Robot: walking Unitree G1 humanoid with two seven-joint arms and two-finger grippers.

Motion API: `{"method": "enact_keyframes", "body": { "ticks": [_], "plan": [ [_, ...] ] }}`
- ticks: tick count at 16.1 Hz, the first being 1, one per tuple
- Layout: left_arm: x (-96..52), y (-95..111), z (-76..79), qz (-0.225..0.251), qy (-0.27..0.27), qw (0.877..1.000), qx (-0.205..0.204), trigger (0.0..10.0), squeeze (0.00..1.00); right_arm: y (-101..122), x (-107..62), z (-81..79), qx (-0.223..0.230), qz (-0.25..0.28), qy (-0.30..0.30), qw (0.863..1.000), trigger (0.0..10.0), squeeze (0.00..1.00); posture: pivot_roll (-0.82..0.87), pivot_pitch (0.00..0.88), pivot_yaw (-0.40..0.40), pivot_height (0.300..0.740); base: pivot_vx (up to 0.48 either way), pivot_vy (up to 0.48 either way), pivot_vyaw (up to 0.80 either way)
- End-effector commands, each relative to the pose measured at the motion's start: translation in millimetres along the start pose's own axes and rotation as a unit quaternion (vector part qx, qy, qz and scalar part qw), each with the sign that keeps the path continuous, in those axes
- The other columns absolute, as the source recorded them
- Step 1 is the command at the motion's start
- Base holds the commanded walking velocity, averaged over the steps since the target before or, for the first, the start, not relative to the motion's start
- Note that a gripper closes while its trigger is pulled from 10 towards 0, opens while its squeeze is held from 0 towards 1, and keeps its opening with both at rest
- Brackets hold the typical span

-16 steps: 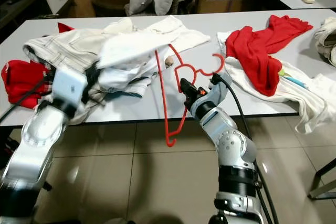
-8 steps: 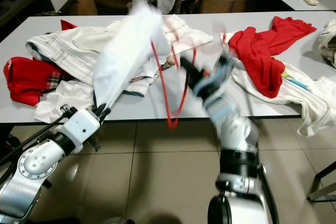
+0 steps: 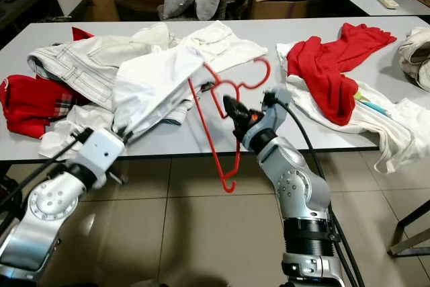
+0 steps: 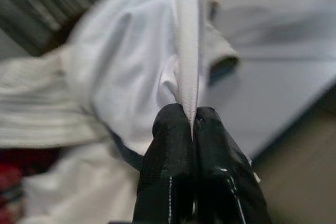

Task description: Hang hanger

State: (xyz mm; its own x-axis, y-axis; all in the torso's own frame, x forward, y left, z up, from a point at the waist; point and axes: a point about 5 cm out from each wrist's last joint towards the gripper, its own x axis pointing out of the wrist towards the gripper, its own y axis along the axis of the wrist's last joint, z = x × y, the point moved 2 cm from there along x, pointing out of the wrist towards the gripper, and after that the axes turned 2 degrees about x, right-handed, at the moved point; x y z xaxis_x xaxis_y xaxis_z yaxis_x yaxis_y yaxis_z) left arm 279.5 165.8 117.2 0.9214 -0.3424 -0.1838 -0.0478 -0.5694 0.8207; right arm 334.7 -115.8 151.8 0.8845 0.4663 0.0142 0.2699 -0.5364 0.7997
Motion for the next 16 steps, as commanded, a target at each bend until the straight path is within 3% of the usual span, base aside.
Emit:
{"method": "enact_keyframes", "body": {
  "ticks": [1,3,5,9,11,12,14,16],
  "plan": [
    [-1.7,5,3.5,0.018,-0.033,0.999,-0.009,10.0,1.00,4,-0.7,-5.4,-0.002,0.017,0.009,1.000,10.0,0.00,-0.05,0.000,0.062,0.740,0.000,0.000,0.00],
    [-2.3,14,4.0,0.045,-0.058,0.997,0.001,10.0,1.00,6,-0.6,-11.8,-0.004,0.025,0.026,0.999,10.0,0.00,-0.05,0.000,0.064,0.740,0.000,0.000,0.00],
    [1.5,27,5.4,0.065,-0.090,0.993,0.042,10.0,1.00,8,-0.5,-26.2,-0.013,0.024,0.065,0.998,10.0,0.00,-0.05,0.000,0.064,0.740,0.000,0.000,0.00],
    [24.3,61,0.4,0.118,-0.075,0.990,0.017,10.0,1.00,5,-1.0,-37.3,-0.024,0.013,0.100,0.995,10.0,0.00,-0.05,0.000,0.059,0.740,0.000,0.000,0.00],
    [44.6,73,-1.5,0.129,-0.049,0.990,0.019,10.0,1.00,4,-1.1,-40.3,-0.027,0.009,0.108,0.994,10.0,0.00,-0.06,0.000,0.062,0.740,0.000,0.000,0.00],
    [51.5,77,-7.7,0.131,-0.020,0.990,0.040,10.0,1.00,3,-1.3,-41.7,-0.028,0.008,0.112,0.993,10.0,0.00,-0.07,0.000,0.068,0.740,0.000,0.000,0.00],
    [59.0,85,-24.6,0.139,0.045,0.985,0.088,10.0,1.00,3,-2.6,-43.5,-0.030,0.007,0.118,0.993,10.0,0.00,-0.08,0.000,0.073,0.740,0.000,0.000,0.00],
    [62.2,86,-31.4,0.138,0.069,0.981,0.120,10.0,0.98,2,-3.6,-43.9,-0.030,0.007,0.119,0.992,10.0,0.00,-0.08,0.000,0.077,0.740,0.000,0.000,0.00]
  ]
}}
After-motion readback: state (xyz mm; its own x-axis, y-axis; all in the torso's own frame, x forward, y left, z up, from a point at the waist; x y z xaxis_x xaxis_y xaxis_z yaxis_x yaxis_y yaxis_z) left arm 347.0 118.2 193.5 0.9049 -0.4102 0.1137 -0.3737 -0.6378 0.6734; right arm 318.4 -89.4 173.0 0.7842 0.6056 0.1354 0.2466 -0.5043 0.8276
